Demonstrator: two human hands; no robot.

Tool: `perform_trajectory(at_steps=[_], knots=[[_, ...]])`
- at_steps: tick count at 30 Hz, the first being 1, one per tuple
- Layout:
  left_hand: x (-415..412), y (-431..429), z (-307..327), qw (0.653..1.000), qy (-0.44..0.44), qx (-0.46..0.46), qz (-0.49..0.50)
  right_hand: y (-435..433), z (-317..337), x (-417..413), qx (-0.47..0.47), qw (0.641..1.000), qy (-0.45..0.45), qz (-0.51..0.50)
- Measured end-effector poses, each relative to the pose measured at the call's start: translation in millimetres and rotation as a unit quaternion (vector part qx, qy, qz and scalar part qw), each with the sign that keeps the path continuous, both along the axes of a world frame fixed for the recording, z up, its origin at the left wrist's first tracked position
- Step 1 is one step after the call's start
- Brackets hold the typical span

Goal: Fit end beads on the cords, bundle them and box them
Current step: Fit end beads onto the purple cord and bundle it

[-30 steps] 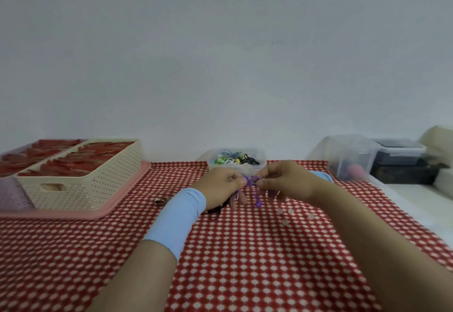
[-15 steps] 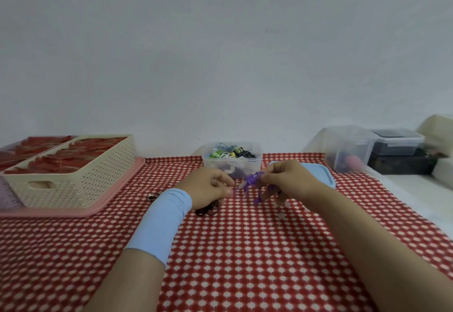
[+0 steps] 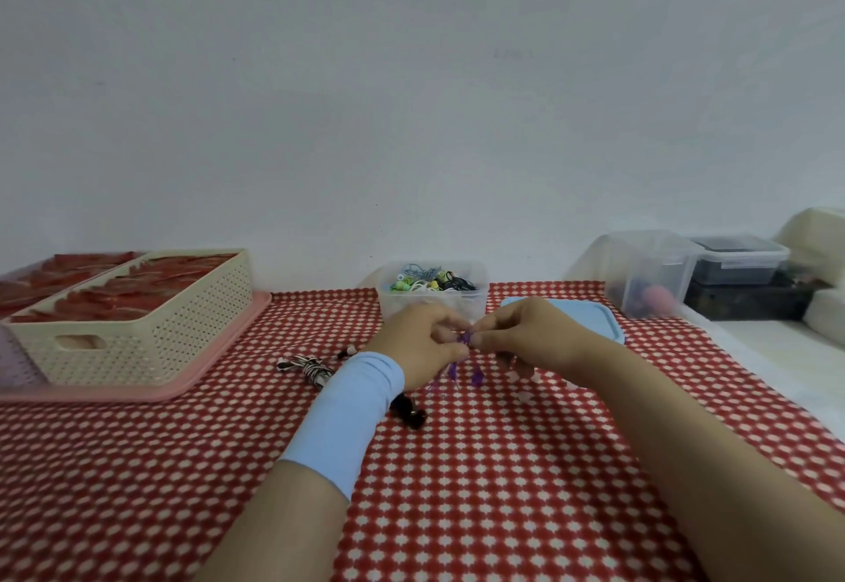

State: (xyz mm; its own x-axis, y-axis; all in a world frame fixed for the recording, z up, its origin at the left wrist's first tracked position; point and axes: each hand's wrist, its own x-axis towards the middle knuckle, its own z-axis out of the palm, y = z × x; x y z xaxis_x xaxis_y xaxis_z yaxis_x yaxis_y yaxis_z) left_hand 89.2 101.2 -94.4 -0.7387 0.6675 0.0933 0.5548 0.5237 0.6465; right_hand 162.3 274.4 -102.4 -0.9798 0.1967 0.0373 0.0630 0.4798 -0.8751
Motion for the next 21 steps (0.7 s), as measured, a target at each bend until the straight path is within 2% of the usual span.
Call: perform_trajectory(at_steps=[2, 5, 9, 14, 17, 21], knots=[[1, 2, -1, 0.999, -0.04, 0.022, 0.009, 5, -1, 5, -0.014, 1.0, -0.006, 0.002], [6, 1, 3, 0.997, -0.07, -0.032, -0.018, 16, -2, 9, -0.001, 1.0, -0.014, -0.019], [7, 1, -3, 0.992, -0.004, -0.126, 0.0, 26, -5, 11, 0.146, 0.988, -0.022, -0.054], [4, -1, -5, 0.973, 0.08, -0.216, 0.017, 23, -9, 13, 0.232, 0.97, -0.06, -0.035], [5, -2, -6, 0.973, 0.112, -0.203, 0.021, 19, -11, 11, 0.261, 0.962, -0.076, -0.022], [10, 6, -10, 0.975, 0.125, -0.184, -0.008, 17, -13, 10, 0.268, 0.962, -0.049, -0.034]])
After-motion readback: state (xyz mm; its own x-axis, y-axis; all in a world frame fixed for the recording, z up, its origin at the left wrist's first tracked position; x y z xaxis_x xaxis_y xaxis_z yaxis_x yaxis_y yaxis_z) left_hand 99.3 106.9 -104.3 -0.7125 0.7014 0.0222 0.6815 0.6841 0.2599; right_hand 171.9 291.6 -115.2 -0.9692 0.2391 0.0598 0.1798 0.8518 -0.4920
